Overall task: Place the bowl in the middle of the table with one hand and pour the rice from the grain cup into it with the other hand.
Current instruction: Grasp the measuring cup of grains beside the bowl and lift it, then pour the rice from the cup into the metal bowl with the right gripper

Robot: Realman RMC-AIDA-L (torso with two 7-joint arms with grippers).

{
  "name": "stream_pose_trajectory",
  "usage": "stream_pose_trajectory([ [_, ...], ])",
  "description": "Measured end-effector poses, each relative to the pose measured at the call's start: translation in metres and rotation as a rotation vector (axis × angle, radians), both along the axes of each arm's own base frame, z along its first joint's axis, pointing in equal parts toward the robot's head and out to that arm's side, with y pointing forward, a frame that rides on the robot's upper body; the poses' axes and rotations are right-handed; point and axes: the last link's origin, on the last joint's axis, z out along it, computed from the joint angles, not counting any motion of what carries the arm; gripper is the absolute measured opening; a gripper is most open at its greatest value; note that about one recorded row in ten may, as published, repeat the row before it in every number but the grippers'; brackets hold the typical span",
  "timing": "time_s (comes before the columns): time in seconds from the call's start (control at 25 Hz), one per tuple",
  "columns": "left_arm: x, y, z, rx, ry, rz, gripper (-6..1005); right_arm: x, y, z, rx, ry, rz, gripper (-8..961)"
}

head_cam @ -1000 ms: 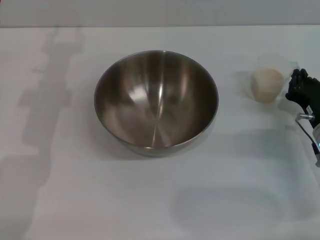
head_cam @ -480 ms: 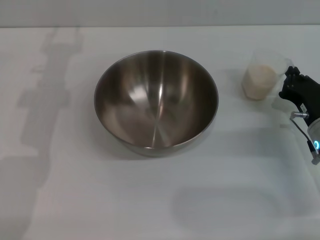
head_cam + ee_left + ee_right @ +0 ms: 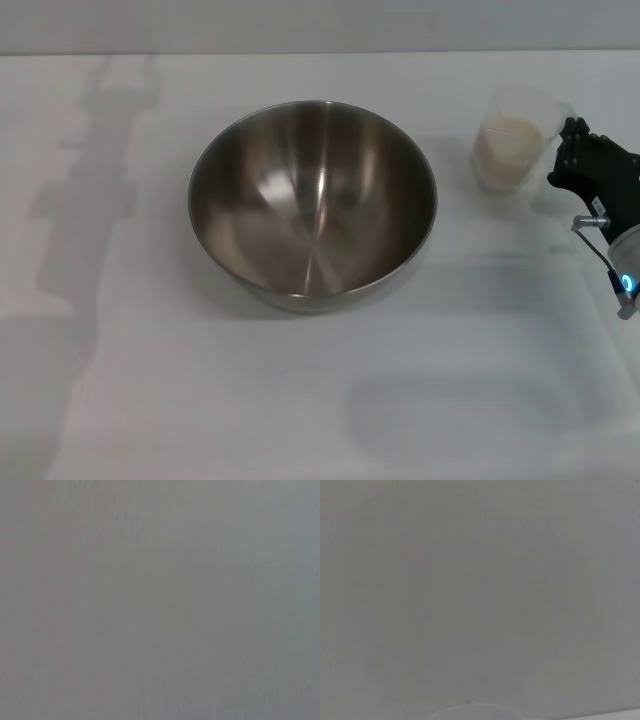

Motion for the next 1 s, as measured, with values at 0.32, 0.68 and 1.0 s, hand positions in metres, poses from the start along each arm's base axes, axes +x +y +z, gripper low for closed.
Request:
stream_pose_trajectory([
  [0.32, -0.001, -0.001, 0.001, 0.003, -0.003, 0.0, 570, -0.009, 0.002, 0.006, 0.043, -0.006, 0.054, 5],
  [0.68, -0.002, -0.002, 0.001, 0.003, 0.002, 0.005, 571, -0.02, -0.001, 0.01, 0.078, -0.078, 0.147, 5],
  [1.0, -0.022, -0.004, -0.005, -0.025, 0.052, 0.076, 571, -0.027, 0.004, 0.02, 0.128, -0.082, 0.191, 4],
])
